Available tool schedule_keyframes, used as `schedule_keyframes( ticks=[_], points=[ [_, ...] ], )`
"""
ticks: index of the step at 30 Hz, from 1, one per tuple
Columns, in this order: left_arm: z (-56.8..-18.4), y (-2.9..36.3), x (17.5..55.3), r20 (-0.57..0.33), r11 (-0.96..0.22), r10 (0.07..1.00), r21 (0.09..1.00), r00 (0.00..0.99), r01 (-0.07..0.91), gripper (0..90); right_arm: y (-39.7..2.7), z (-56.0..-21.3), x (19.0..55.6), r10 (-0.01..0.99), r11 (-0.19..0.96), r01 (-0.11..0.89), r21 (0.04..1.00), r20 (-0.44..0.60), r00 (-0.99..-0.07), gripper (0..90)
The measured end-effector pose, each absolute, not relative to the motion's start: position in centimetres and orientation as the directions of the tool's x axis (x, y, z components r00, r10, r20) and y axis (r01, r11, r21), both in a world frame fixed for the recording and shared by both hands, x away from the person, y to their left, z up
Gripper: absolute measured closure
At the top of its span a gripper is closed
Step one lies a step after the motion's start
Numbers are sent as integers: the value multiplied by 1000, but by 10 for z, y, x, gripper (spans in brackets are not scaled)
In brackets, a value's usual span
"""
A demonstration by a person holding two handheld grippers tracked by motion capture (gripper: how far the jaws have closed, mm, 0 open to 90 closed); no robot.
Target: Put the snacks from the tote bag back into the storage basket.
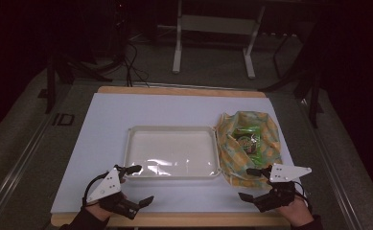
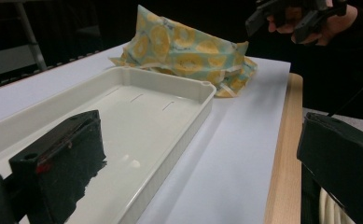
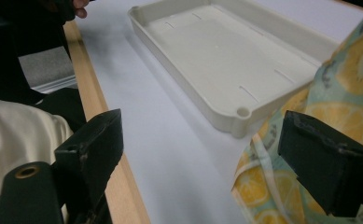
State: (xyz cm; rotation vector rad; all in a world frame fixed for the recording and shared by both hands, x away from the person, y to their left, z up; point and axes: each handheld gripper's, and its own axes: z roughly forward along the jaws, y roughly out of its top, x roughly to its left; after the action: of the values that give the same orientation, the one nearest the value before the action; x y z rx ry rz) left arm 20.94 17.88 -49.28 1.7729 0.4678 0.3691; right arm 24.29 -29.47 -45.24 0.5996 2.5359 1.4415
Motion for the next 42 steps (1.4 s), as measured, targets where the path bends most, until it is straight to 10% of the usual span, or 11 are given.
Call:
schedule_keyframes(
  ticks=[42],
  points=[
    [-490,177,207,15,-200,493,975,870,96,11,-298,-390,252,422,379,104,919,-72,-904,138]
  ],
)
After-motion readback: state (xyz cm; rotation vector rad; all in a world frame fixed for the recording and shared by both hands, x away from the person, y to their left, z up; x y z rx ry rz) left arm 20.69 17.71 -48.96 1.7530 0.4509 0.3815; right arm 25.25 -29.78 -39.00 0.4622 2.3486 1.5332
